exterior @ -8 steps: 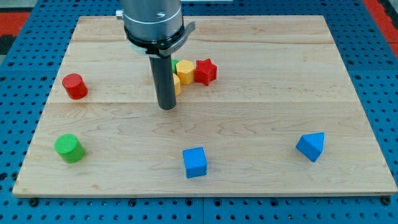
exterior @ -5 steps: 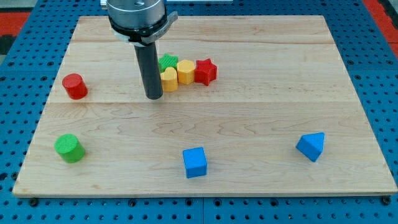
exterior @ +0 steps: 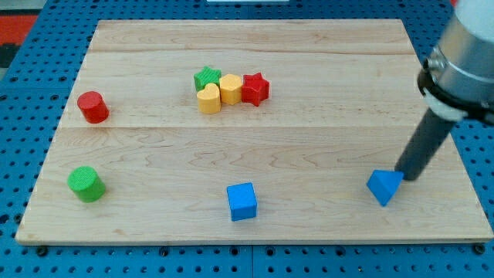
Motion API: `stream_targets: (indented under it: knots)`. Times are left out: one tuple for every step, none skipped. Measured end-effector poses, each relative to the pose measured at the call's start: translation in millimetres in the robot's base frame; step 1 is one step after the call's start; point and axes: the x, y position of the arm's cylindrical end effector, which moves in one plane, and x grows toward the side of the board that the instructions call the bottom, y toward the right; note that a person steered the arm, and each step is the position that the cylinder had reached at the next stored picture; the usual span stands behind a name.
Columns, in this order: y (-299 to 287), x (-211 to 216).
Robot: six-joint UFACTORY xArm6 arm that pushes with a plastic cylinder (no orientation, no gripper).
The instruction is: Move the blue tringle towards the bottom right
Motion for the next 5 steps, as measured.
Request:
stream_targets:
  knots:
    - [-43.6, 8.2]
    - [-42.1, 21.1]
    - [-51.2, 42.7]
    - [-51.5, 67.8]
    - [-96.8, 46.5]
